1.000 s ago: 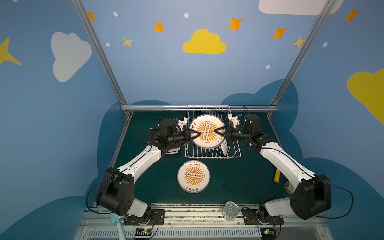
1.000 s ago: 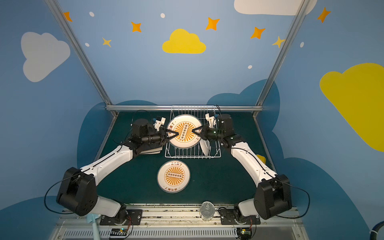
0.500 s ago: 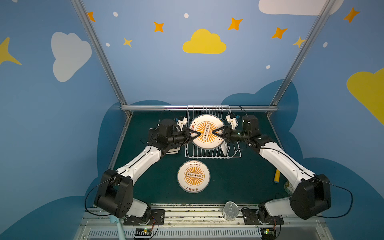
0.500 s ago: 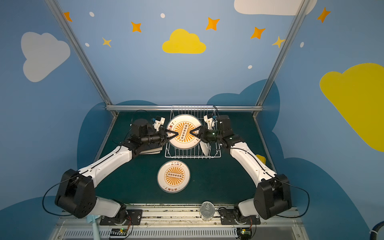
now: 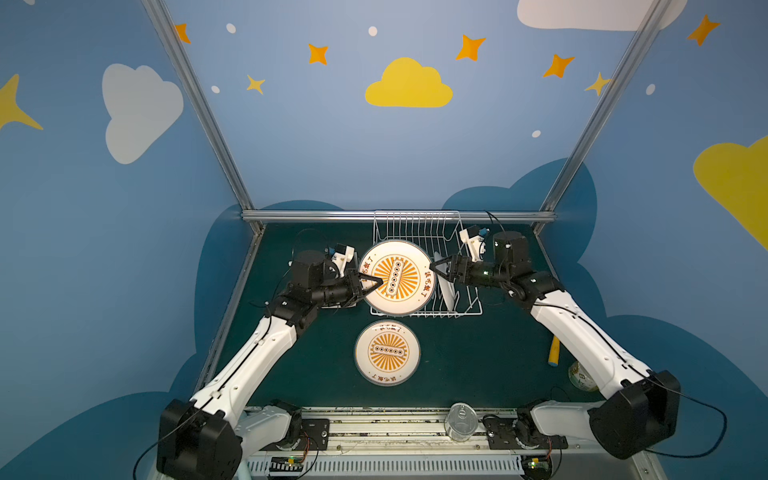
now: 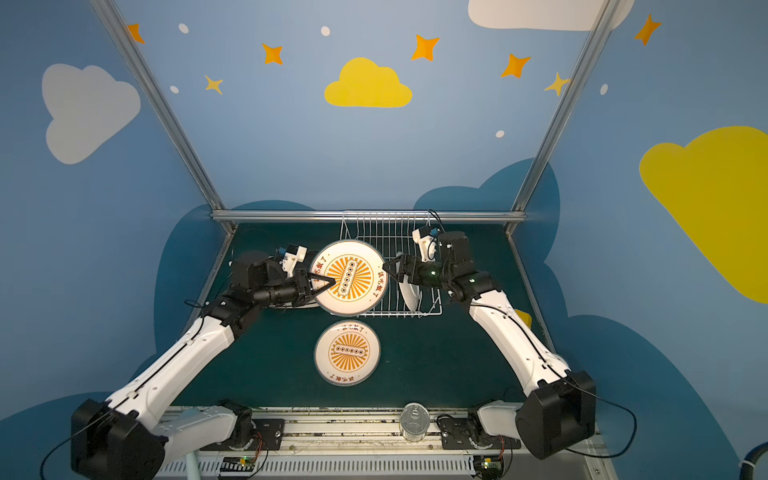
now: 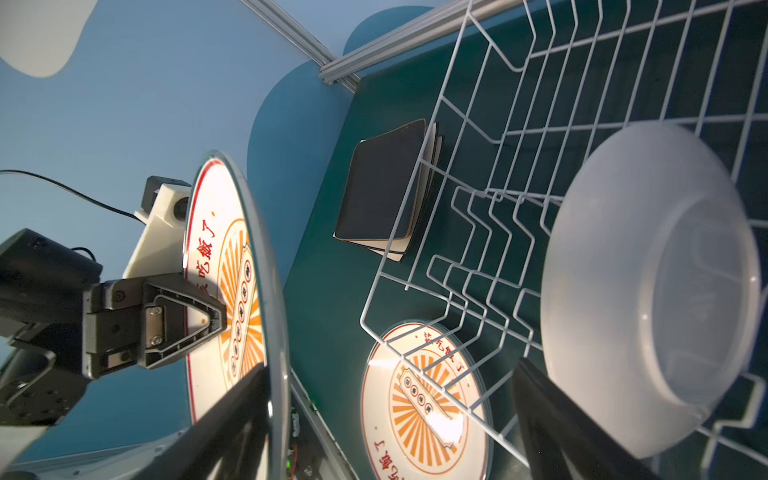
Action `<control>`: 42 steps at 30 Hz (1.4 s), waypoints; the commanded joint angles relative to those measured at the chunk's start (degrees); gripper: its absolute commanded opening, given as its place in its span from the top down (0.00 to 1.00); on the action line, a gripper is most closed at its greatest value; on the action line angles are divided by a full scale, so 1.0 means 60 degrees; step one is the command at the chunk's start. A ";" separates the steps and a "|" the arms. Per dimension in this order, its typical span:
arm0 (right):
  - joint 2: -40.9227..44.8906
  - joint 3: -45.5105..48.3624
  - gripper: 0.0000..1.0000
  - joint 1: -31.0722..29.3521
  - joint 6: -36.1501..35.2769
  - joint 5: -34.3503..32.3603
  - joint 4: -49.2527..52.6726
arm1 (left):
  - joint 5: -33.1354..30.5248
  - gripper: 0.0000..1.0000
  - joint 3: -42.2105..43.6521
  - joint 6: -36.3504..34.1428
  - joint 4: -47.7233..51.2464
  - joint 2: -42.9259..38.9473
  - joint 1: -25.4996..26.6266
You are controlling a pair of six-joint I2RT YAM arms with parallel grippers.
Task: Unload the plates from the dish rack
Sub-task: 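Lower the plate onto the table stack with left gripper while right releases, then press the patterned plate flat onto the stack with the left gripper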
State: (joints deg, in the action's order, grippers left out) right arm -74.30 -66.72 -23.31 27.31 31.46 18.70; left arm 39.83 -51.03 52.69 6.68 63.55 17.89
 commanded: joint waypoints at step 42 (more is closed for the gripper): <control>0.1876 0.1966 0.11 -0.3643 -0.8141 -0.3475 0.0749 | -0.0312 0.97 0.6093 0.0677 0.0720 -0.3705 -0.0257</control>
State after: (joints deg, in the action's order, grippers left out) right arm -62.41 -55.53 -44.16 -19.14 13.56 23.00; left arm 36.18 -14.33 57.21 15.86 40.84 16.49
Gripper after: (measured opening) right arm 0.895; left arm 0.110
